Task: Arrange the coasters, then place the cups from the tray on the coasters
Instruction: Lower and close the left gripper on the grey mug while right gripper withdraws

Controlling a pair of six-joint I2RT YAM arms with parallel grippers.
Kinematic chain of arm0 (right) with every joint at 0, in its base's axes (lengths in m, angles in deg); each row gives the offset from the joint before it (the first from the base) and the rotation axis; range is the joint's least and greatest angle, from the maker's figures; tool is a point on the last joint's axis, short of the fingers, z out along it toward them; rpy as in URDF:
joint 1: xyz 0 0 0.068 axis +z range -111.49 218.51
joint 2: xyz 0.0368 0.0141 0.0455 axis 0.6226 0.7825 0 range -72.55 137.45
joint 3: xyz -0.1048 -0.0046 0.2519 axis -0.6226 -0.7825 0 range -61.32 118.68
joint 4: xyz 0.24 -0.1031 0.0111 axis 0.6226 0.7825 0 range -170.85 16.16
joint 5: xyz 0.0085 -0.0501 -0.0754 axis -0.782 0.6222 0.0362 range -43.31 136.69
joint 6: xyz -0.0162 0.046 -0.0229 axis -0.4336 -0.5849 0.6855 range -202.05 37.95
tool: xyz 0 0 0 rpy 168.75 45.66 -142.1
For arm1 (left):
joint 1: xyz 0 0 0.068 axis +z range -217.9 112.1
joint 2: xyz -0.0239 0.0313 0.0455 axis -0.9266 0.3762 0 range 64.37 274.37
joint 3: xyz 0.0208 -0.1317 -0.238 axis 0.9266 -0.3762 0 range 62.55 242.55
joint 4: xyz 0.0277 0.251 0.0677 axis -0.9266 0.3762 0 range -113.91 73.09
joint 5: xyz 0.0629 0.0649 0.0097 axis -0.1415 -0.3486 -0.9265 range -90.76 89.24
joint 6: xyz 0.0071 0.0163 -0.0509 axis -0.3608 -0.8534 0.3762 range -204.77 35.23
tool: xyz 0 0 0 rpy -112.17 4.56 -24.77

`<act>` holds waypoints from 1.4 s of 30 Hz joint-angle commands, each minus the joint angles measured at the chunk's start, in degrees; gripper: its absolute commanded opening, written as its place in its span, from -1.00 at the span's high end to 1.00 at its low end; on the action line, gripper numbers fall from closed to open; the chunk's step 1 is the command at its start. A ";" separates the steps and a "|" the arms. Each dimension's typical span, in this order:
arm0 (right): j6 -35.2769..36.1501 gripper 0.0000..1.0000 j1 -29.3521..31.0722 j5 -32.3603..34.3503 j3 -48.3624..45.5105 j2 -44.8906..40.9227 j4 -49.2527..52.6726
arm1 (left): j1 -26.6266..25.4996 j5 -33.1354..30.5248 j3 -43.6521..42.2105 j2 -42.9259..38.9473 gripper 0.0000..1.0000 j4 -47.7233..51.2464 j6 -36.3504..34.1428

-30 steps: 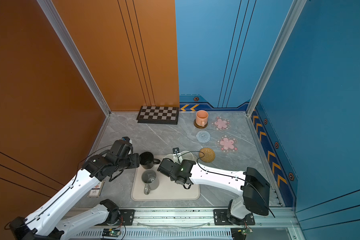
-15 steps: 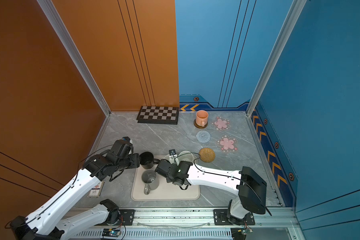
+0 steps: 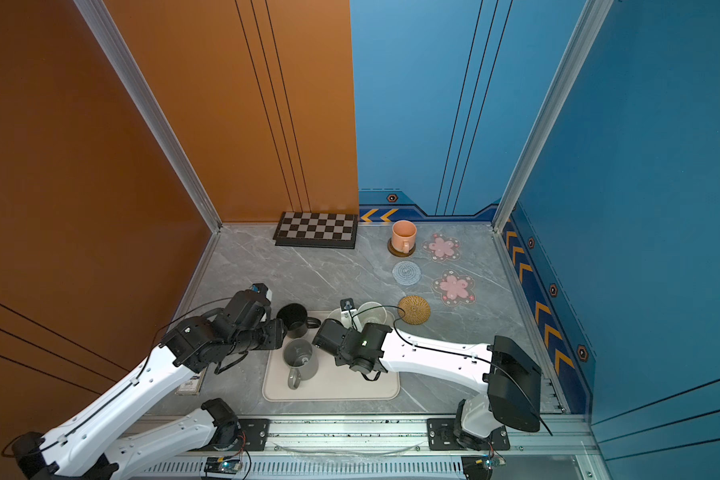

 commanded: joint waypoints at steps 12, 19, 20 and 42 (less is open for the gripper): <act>-0.01 0.06 -6.53 5.21 -9.12 -17.15 1.80 | -15.61 2.18 1.87 -1.50 -0.13 9.15 6.42; 0.75 0.04 -12.58 5.62 -12.14 -26.12 4.17 | -23.90 0.02 -2.01 0.31 -0.16 14.44 13.19; 1.01 0.03 -13.26 5.64 -12.27 -26.86 4.56 | -24.48 -0.30 -2.76 0.47 -0.17 14.41 14.25; 1.74 -0.05 -18.45 5.60 -14.47 -32.40 7.07 | -25.21 -3.58 -11.21 6.20 0.04 -1.27 16.79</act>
